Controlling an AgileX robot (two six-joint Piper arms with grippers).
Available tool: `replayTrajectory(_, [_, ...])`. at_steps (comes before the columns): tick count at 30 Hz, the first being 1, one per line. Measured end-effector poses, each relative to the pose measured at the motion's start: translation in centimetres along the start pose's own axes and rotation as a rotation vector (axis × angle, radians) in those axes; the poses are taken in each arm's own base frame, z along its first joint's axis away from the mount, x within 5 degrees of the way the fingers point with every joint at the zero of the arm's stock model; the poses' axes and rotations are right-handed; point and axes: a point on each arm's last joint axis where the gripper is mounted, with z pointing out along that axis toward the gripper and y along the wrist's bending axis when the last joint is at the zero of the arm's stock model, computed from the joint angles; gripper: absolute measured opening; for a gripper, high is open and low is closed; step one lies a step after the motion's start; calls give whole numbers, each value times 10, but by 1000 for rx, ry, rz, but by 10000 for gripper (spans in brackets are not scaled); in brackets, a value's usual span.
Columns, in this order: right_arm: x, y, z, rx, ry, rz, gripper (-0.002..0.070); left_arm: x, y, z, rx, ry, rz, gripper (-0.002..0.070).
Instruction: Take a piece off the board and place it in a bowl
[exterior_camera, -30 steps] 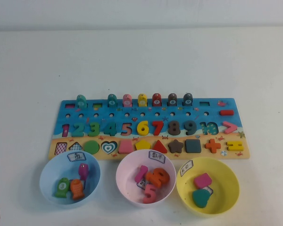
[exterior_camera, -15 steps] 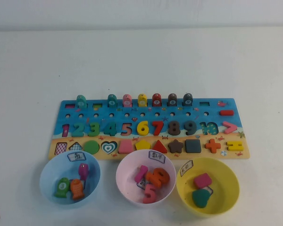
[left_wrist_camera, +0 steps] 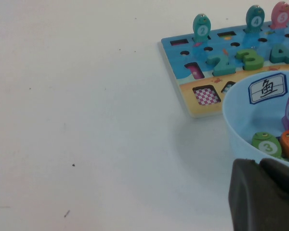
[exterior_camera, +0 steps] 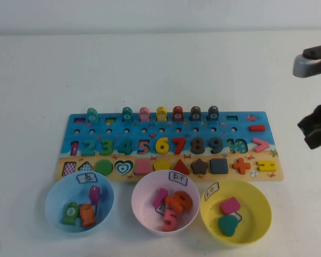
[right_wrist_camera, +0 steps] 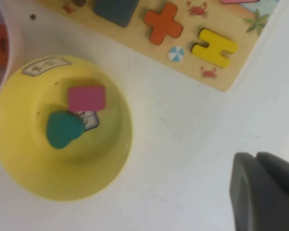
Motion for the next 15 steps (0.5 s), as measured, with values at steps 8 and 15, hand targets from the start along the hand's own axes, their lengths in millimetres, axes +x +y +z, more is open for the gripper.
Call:
replayTrajectory(8, [-48,-4,25,33,-8,13,-17,0,0,0,0,0,0,-4])
replayTrajectory(15, [-73,-6,39,4,-76,38,-17,0,0,0,0,0,0,-4])
